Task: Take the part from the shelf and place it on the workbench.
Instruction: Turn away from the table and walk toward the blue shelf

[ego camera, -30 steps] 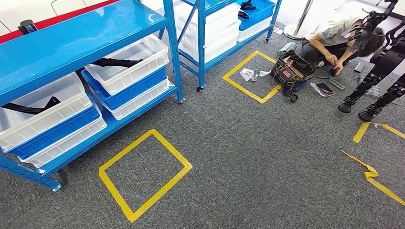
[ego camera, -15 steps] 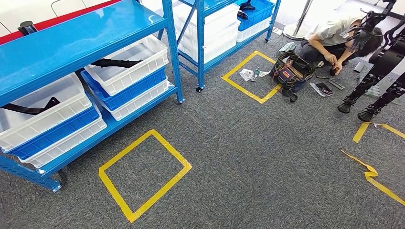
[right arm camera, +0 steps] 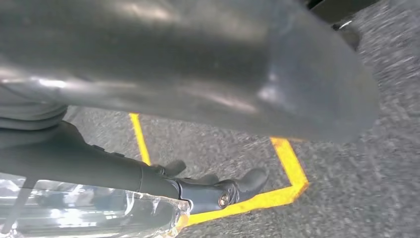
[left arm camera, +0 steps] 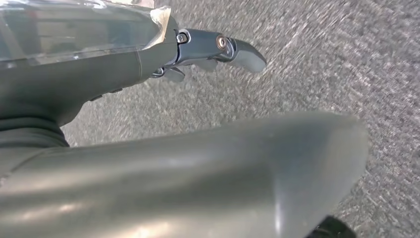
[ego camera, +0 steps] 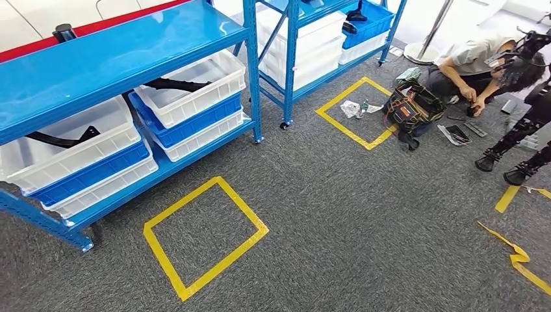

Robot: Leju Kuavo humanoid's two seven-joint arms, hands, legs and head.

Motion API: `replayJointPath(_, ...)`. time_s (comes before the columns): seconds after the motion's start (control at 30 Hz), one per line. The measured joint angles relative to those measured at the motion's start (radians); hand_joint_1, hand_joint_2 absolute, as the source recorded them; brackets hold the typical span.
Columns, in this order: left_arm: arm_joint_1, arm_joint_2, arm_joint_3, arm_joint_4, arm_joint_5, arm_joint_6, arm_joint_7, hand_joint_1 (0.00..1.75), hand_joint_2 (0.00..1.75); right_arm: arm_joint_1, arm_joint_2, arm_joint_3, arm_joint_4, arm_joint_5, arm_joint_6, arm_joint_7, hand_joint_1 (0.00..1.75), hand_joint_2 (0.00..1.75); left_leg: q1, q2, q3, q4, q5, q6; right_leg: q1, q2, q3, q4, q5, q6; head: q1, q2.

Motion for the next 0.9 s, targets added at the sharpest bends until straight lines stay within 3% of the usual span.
replayJointPath(0.03, 0.002, -0.001, 0.0, 0.0, 0.0, -0.002, 0.0, 0.0, 0.0, 0.002, -0.002, 0.0, 0.0, 0.0, 0.0, 0.0, 0.0, 0.0, 0.004, -0.006, 0.006, 0.001, -0.003, -0.007, -0.003, 0.0, 0.005, -0.021, 0.016, 0.012, 0.0, 0.0)
replayJointPath(0.1, 0.004, -0.003, 0.0, 0.0, 0.001, -0.004, 0.0, 0.0, 0.0, 0.005, -0.004, 0.0, 0.001, 0.0, 0.0, 0.0, 0.0, 0.0, 0.014, -0.015, 0.019, 0.007, -0.016, -0.027, -0.013, 0.0, 0.058, -0.151, 0.083, 0.041, 0.001, 0.0)
replayJointPath(0.13, 0.004, -0.002, 0.0, 0.0, 0.001, -0.005, 0.0, 0.0, 0.0, 0.006, -0.002, 0.0, 0.001, 0.0, 0.0, 0.0, 0.0, 0.0, 0.017, -0.018, 0.026, 0.012, -0.024, -0.038, -0.015, 0.001, 0.081, -0.213, 0.103, 0.045, 0.005, 0.0)
replayJointPath(0.2, 0.002, -0.001, 0.0, 0.0, 0.001, -0.005, 0.0, 0.0, 0.0, 0.004, 0.0, 0.0, 0.002, 0.0, 0.0, 0.0, 0.0, 0.0, 0.016, -0.019, 0.03, 0.02, -0.037, -0.056, -0.014, 0.003, 0.099, -0.266, 0.114, 0.023, 0.008, 0.0)
replayJointPath(0.27, 0.002, -0.001, 0.0, 0.0, 0.001, -0.004, 0.0, 0.0, 0.0, 0.004, -0.001, 0.0, 0.002, 0.0, 0.0, 0.0, 0.0, 0.0, 0.017, -0.02, 0.03, 0.023, -0.04, -0.063, -0.012, 0.004, 0.101, -0.262, 0.112, -0.007, 0.003, 0.0)
replayJointPath(0.33, 0.003, -0.001, -0.001, 0.0, 0.001, -0.004, 0.0, 0.0, 0.0, 0.008, -0.001, 0.0, 0.002, 0.0, 0.0, 0.0, 0.0, 0.0, 0.021, -0.016, 0.009, 0.061, -0.041, -0.068, -0.012, 0.004, 0.111, -0.262, 0.108, -0.02, -0.002, 0.0)
replayJointPath(0.4, 0.002, -0.001, -0.001, 0.0, 0.001, -0.004, 0.0, 0.0, 0.0, 0.008, -0.001, 0.001, 0.002, 0.0, 0.0, 0.0, 0.0, 0.0, 0.021, -0.01, -0.064, 0.174, -0.063, -0.074, -0.008, 0.004, 0.123, -0.264, 0.098, -0.034, -0.005, 0.0)
replayJointPath(0.47, 0.003, -0.001, -0.001, 0.0, 0.001, -0.005, 0.0, 0.0, 0.0, 0.007, -0.001, 0.001, 0.002, 0.0, 0.0, 0.0, 0.0, 0.0, 0.02, -0.009, -0.157, 0.3, -0.111, -0.076, -0.001, 0.004, 0.136, -0.264, 0.084, -0.046, -0.007, 0.0)
replayJointPath(0.5, 0.004, -0.002, -0.002, 0.0, 0.001, -0.005, 0.0, 0.0, 0.0, 0.008, -0.001, 0.001, 0.002, -0.001, 0.0, 0.0, 0.0, 0.0, 0.019, -0.009, -0.191, 0.331, -0.124, -0.074, 0.005, 0.005, 0.144, -0.264, 0.076, -0.05, -0.007, 0.0)
replayJointPath(0.53, 0.005, -0.002, -0.003, 0.0, 0.0, -0.006, 0.0, 0.0, 0.0, 0.009, -0.002, 0.001, 0.002, -0.001, 0.0, 0.001, 0.0, 0.0, 0.016, -0.009, -0.208, 0.326, -0.118, -0.068, 0.01, 0.006, 0.155, -0.265, 0.067, -0.053, -0.008, 0.0)
replayJointPath(0.57, 0.006, -0.002, -0.004, 0.0, -0.001, -0.007, 0.001, 0.0, 0.0, 0.009, -0.002, 0.001, 0.002, -0.002, 0.0, 0.001, 0.0, 0.0, 0.012, -0.009, -0.207, 0.29, -0.091, -0.058, 0.015, 0.006, 0.166, -0.265, 0.057, -0.055, -0.008, 0.0)
replayJointPath(0.63, 0.007, 0.001, -0.004, -0.001, -0.002, -0.007, 0.003, 0.0, 0.0, 0.01, 0.001, 0.001, 0.002, -0.001, 0.0, 0.003, 0.0, 0.0, -0.006, -0.012, -0.176, 0.167, 0.003, -0.022, 0.023, 0.007, 0.187, -0.268, 0.035, -0.058, -0.007, 0.0)
replayJointPath(0.67, 0.007, 0.002, -0.005, -0.001, -0.002, -0.007, 0.003, 0.0, 0.0, 0.008, 0.004, 0.001, 0.003, -0.001, 0.0, 0.003, 0.0, 0.0, -0.016, -0.016, -0.159, 0.119, 0.034, -0.005, 0.024, 0.009, 0.197, -0.271, 0.025, -0.056, -0.005, 0.0)
replayJointPath(0.7, 0.007, 0.004, -0.005, -0.002, -0.002, -0.006, 0.004, 0.0, 0.0, 0.006, 0.006, 0.001, 0.003, 0.0, 0.0, 0.003, 0.0, 0.0, -0.026, -0.019, -0.143, 0.087, 0.051, 0.005, 0.023, 0.01, 0.207, -0.278, 0.016, -0.054, -0.004, 0.0)
replayJointPath(0.77, 0.007, 0.004, -0.005, -0.003, -0.001, -0.005, 0.005, 0.0, 0.0, 0.004, 0.01, 0.001, 0.002, 0.001, 0.0, 0.003, 0.0, 0.0, -0.035, -0.024, -0.112, 0.059, 0.042, 0.007, 0.021, 0.013, 0.236, -0.277, 0.017, -0.038, -0.004, 0.0)
replayJointPath(0.83, 0.007, 0.003, -0.006, -0.004, 0.0, -0.005, 0.006, 0.0, 0.0, 0.002, 0.011, 0.001, 0.002, 0.003, 0.0, 0.004, 0.0, 0.0, -0.033, -0.024, -0.067, 0.034, 0.035, 0.009, 0.021, 0.012, 0.241, -0.233, 0.027, -0.027, -0.007, 0.0)
replayJointPath(0.9, 0.005, 0.003, -0.007, -0.005, 0.0, -0.005, 0.006, 0.0, 0.0, -0.002, 0.011, 0.001, 0.002, 0.004, 0.0, 0.004, 0.0, 0.0, -0.027, -0.024, -0.031, 0.025, 0.02, 0.014, 0.02, 0.011, 0.179, -0.126, 0.013, -0.028, -0.007, 0.0)
